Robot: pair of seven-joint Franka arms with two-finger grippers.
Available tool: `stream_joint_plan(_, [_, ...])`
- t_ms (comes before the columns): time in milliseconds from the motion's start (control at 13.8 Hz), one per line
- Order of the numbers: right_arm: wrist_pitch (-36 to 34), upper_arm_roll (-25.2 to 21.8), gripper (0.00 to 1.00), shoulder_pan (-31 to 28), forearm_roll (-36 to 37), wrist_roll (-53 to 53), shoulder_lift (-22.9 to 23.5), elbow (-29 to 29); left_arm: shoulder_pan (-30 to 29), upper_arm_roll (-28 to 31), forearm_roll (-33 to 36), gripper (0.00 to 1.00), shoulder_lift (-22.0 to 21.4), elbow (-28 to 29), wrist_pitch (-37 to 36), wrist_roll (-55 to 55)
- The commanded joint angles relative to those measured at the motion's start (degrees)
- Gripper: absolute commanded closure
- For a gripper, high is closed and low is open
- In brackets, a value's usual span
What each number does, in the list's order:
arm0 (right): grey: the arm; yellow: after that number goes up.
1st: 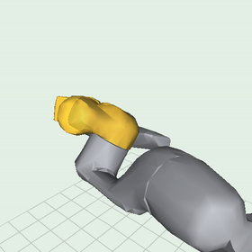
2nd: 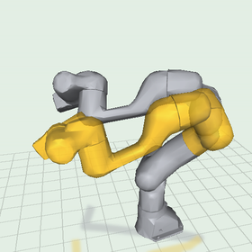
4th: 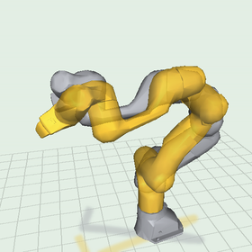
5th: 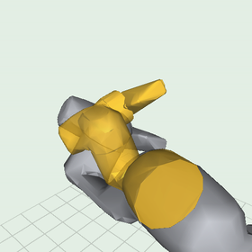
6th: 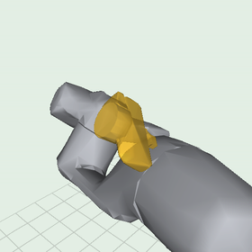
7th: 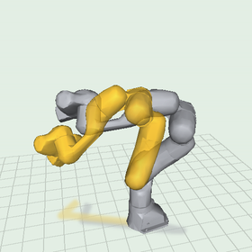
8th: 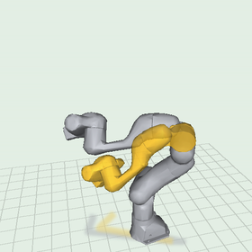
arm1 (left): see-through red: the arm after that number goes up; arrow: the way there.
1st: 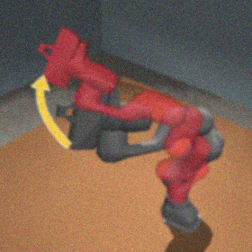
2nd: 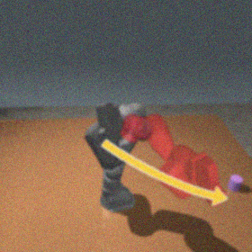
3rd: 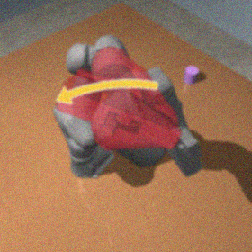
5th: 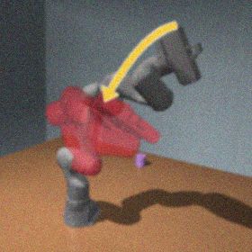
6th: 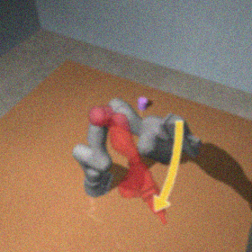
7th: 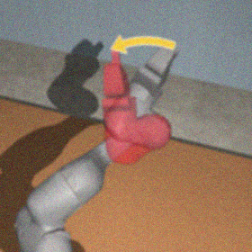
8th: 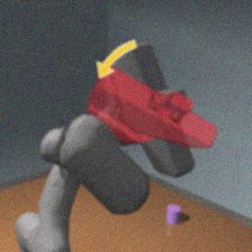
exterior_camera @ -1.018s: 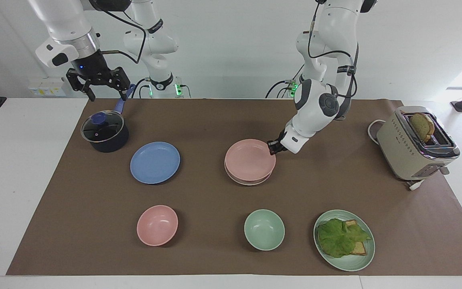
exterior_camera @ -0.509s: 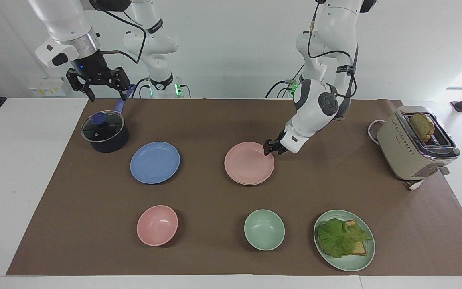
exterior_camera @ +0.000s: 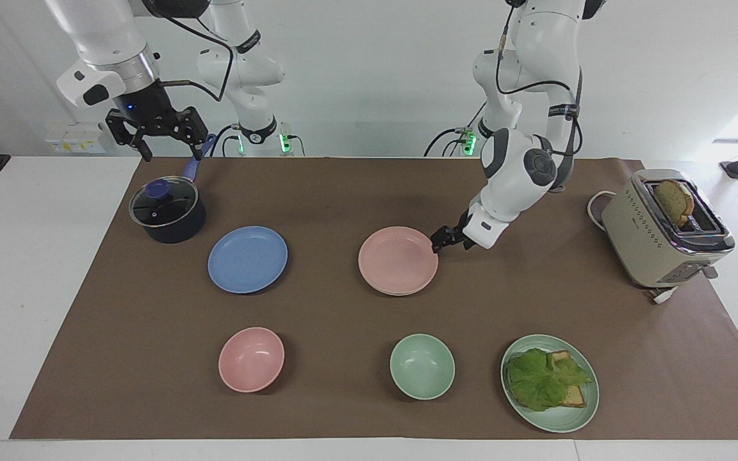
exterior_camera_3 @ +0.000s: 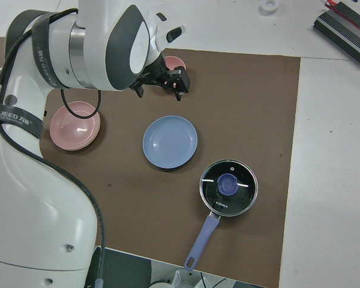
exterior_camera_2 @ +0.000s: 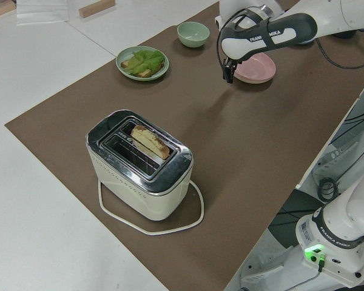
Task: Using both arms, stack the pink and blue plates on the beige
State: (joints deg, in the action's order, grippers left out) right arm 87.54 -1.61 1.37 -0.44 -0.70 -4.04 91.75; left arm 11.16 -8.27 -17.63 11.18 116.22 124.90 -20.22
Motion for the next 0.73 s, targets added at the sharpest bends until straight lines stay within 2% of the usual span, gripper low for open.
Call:
stream_joint_plan(0, [-0.18,0.47,0.0,-0.75,0.17,-1.14,-1.32,1.32,-4.82,-0.08,5.56,0.0,-0.72,-3.36,-6.59,1.14])
stream_joint_plan(145, [-0.18,0.47,0.0,-0.75,0.17,-1.14,-1.23,1.32,-9.3,-0.08,8.65,0.0,-1.5,-4.24,-9.75,5.78])
stream_joint_plan(436, [-0.18,0.47,0.0,-0.75,0.17,-1.14,-1.23,1.32,-16.95,-0.08,14.8,0.0,-2.47,-10.3,-19.85,13.34])
stream_joint_plan(655, [-0.27,0.73,0.0,-0.67,0.09,-1.23,-1.32,1.32,-19.25,0.01,15.69,0.0,-5.19,-11.28,-20.76,21.08])
